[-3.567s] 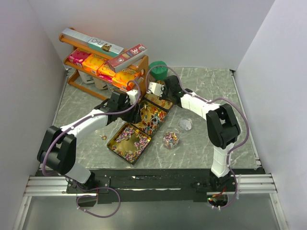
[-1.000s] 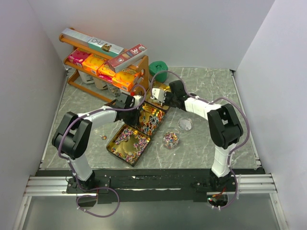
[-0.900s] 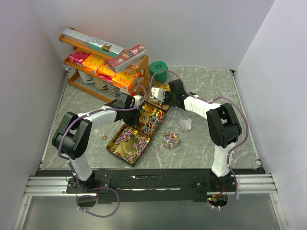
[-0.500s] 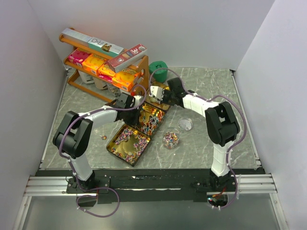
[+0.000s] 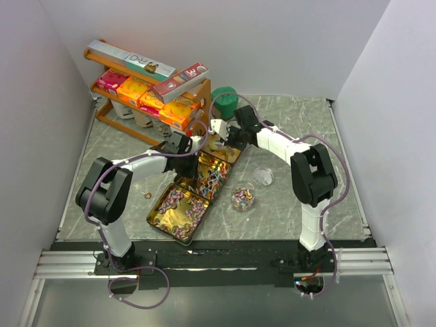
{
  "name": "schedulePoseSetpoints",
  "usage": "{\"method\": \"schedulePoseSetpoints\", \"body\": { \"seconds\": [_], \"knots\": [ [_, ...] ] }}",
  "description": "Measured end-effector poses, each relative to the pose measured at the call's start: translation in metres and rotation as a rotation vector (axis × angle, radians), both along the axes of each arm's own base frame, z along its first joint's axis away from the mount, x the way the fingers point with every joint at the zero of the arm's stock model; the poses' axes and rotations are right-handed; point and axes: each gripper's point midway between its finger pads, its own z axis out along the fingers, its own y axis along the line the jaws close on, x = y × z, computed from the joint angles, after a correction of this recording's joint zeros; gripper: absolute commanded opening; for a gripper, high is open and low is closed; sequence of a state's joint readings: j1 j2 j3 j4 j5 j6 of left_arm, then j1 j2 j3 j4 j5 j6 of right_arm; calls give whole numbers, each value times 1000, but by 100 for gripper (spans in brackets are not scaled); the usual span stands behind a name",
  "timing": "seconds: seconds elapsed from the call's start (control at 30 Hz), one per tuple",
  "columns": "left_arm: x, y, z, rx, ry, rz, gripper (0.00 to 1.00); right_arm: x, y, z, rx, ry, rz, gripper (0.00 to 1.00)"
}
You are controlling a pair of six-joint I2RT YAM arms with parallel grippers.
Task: Pack the candies
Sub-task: Scoop the fake candies from the storage box.
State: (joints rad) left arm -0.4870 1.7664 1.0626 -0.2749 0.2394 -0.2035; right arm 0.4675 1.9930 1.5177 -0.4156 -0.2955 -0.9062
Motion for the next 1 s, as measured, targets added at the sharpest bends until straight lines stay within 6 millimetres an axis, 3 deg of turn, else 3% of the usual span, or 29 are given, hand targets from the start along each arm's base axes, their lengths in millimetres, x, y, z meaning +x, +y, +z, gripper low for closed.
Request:
{"method": "schedulePoseSetpoints", "body": {
  "seconds": [0.67,1.0],
  "knots": [
    [-1,-4,-7,-4,29,-15,16,-2,8,2,-63,-42,-9,0],
    [-2,-3,-7,0,37,-15,16,-4,22,7,45,45,-45,0]
  ]
}}
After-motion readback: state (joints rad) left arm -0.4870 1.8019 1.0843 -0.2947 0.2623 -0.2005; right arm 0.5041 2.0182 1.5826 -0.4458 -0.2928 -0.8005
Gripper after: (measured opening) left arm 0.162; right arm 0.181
